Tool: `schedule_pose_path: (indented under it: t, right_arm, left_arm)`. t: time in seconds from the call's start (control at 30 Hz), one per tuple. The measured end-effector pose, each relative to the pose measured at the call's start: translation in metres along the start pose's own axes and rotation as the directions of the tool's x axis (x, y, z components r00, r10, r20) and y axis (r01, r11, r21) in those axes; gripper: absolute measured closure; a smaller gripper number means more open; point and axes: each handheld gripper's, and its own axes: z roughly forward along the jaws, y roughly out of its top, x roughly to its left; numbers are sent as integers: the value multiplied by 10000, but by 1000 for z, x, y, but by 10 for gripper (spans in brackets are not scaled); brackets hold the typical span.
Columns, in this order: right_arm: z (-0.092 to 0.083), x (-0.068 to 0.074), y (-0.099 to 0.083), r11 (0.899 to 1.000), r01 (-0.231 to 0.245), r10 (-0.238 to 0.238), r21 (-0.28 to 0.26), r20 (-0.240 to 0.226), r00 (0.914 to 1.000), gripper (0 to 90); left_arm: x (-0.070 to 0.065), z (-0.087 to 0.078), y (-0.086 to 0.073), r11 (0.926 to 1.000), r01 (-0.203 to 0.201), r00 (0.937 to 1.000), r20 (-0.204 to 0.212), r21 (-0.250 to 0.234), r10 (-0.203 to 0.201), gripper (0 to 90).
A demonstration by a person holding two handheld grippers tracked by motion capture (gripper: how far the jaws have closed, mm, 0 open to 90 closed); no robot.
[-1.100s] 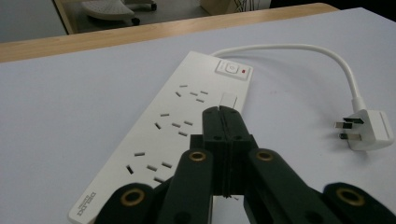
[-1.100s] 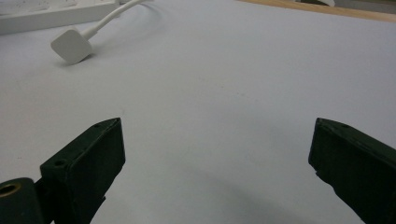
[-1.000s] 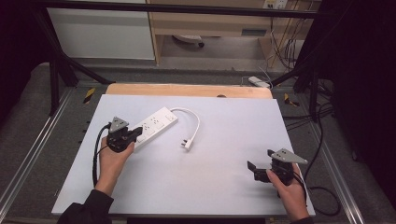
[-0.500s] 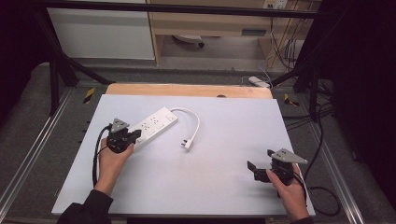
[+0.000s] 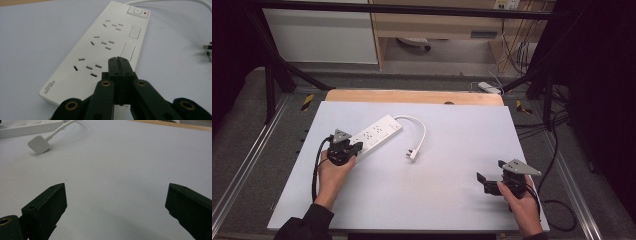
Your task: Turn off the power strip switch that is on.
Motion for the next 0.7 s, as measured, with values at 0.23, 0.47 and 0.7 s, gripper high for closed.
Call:
schedule_pose_path:
  t: [0.23, 0.47, 0.7]
  right_arm:
    - [0, 0, 0, 10000, -17, 17, -10, -6, 10000, 41]
    - [0, 0, 0, 10000, -40, 40, 6, -1, 10000, 41]
    - [0, 0, 0, 10000, -16, 16, -4, 17, 10000, 41]
  left_arm:
    - [0, 2, -3, 9998, -28, 10000, 14, 210, 28, 900]
    - [-1, 3, -4, 9996, -41, 10000, 1, 267, 41, 900]
    - [-1, 3, -4, 9997, -43, 10000, -18, 260, 43, 900]
